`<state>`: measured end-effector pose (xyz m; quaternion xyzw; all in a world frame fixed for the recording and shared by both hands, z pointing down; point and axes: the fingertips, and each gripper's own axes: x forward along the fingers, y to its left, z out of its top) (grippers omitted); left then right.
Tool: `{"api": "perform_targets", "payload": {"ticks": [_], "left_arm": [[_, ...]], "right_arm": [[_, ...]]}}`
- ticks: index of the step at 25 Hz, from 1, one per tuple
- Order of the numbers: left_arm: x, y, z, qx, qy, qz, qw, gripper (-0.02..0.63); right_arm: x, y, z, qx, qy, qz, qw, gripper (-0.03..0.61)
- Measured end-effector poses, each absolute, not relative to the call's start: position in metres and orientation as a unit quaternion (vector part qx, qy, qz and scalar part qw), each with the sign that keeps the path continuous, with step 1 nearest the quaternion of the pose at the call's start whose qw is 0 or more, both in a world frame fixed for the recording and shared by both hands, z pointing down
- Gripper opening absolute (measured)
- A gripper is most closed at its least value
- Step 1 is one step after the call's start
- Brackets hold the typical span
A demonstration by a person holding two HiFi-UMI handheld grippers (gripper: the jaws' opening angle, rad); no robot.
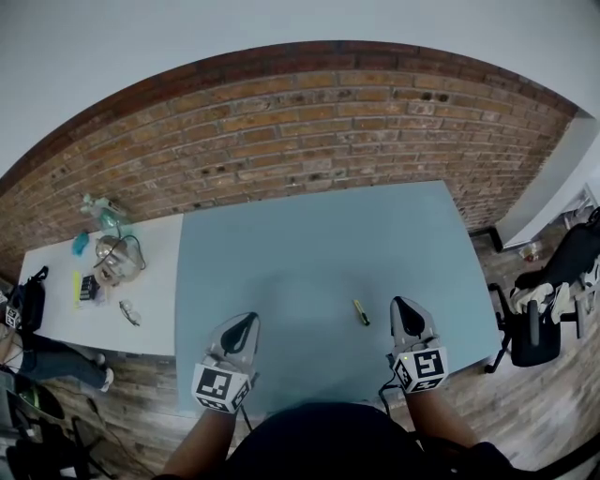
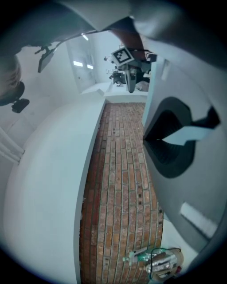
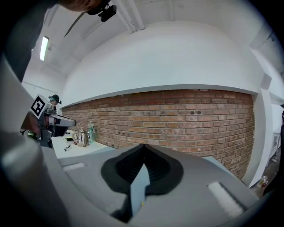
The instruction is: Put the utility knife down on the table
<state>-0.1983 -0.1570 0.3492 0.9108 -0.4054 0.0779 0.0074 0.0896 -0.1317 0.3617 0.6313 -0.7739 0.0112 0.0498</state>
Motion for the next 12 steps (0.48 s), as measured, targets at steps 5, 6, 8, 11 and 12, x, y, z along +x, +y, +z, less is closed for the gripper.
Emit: {"api": "perform_targets", "payload": {"ticks": [5,6,8,11,12], "left_arm": [[-0.197,-0.159,0.349,0.912,-0.405,0.070,0.010,0.002],[-0.195,-0.160,0.349,0.912,-0.404,0.067,0.010,0.002],[-0.190,-0.159,0.347,0.915,-0.399,0.061,0.009,0.002],[-0.182,-0.158,0.343,0.919,-0.390,0.054,0.004,0.002],[-0.180,-0.157,0.341,0.921,-0.387,0.052,0.002,0.002]], "right_arm": [[0.088,-0.129,0.356,0.633,-0.772,0.005,0.051,0.003],[0.088,-0.129,0.355,0.633,-0.773,0.003,0.051,0.002],[0.086,-0.129,0.353,0.631,-0.774,-0.001,0.053,0.003],[0.084,-0.128,0.350,0.630,-0.775,-0.007,0.055,0.003],[0.083,-0.128,0.349,0.630,-0.775,-0.009,0.056,0.003]]}}
